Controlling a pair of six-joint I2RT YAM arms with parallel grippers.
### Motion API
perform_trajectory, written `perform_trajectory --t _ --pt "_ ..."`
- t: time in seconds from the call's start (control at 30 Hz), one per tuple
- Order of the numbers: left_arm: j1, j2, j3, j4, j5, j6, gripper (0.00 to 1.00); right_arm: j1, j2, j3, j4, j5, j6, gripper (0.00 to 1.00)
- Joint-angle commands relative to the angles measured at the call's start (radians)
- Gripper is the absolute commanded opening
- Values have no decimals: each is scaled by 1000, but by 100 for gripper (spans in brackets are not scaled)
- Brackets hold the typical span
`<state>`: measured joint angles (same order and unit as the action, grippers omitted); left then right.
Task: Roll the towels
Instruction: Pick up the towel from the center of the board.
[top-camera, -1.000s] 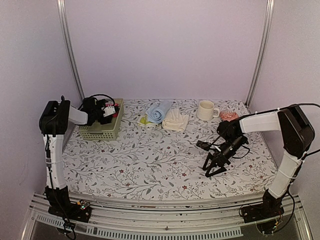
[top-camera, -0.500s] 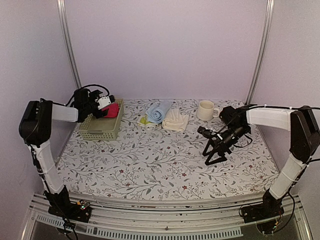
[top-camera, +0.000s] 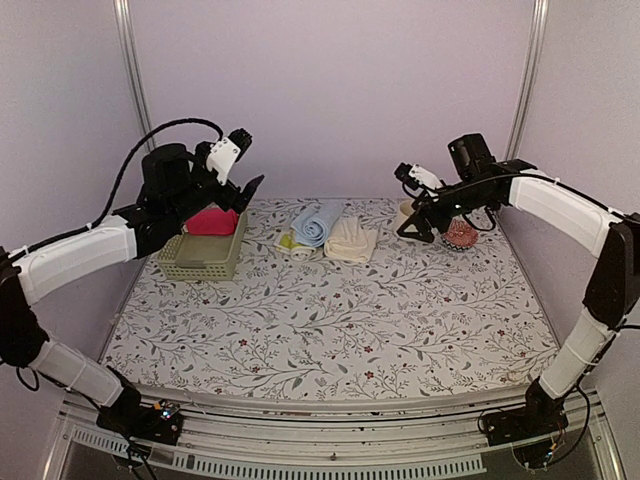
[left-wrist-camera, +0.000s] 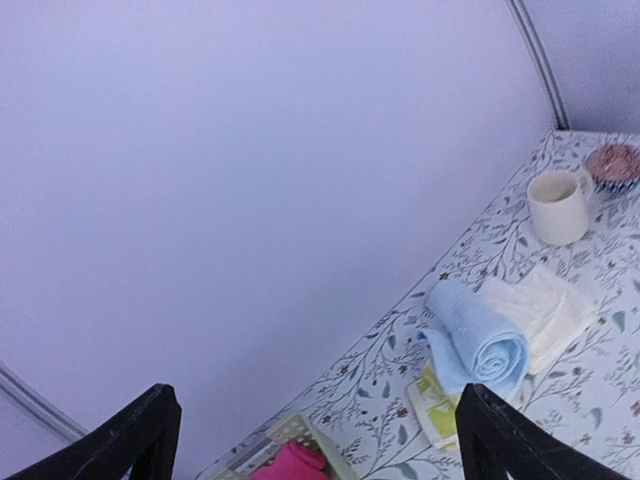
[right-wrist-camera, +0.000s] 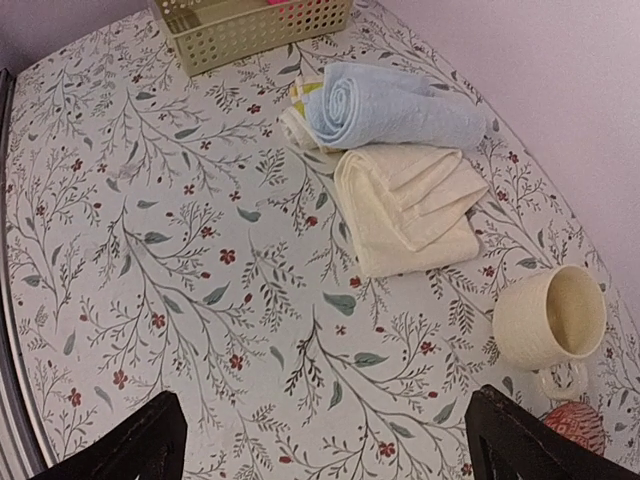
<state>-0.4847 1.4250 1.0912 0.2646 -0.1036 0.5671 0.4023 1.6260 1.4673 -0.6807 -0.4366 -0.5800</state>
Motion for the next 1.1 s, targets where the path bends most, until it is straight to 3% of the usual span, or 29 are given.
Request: perform_trajectory --t 0.0,0.07,0.2,0.33,0.53,0.6,0.77,1.07 --pt "-70 -109 -47 -105 -26 -354 99 -4 183 167 18 45 73 90" --pt "-96 -143 -75 -140 32 -388 98 -3 286 256 -3 42 100 80" --pt "-135 -158 -124 -143 -32 -449 99 11 448 388 -6 89 154 68" --pt "-135 -128 -160 -127 -113 -503 99 32 610 509 -19 161 184 65" --pt "-116 -144 -170 -130 9 -504 99 69 774 582 -17 207 189 61" --pt "-112 -176 -218 -62 11 -493 99 82 799 590 -18 202 195 60" --pt "-109 -198 -217 -102 -1 -484 96 105 837 595 -11 218 196 59" --pt "-110 -206 -224 -97 20 -501 96 105 835 601 -22 257 222 21"
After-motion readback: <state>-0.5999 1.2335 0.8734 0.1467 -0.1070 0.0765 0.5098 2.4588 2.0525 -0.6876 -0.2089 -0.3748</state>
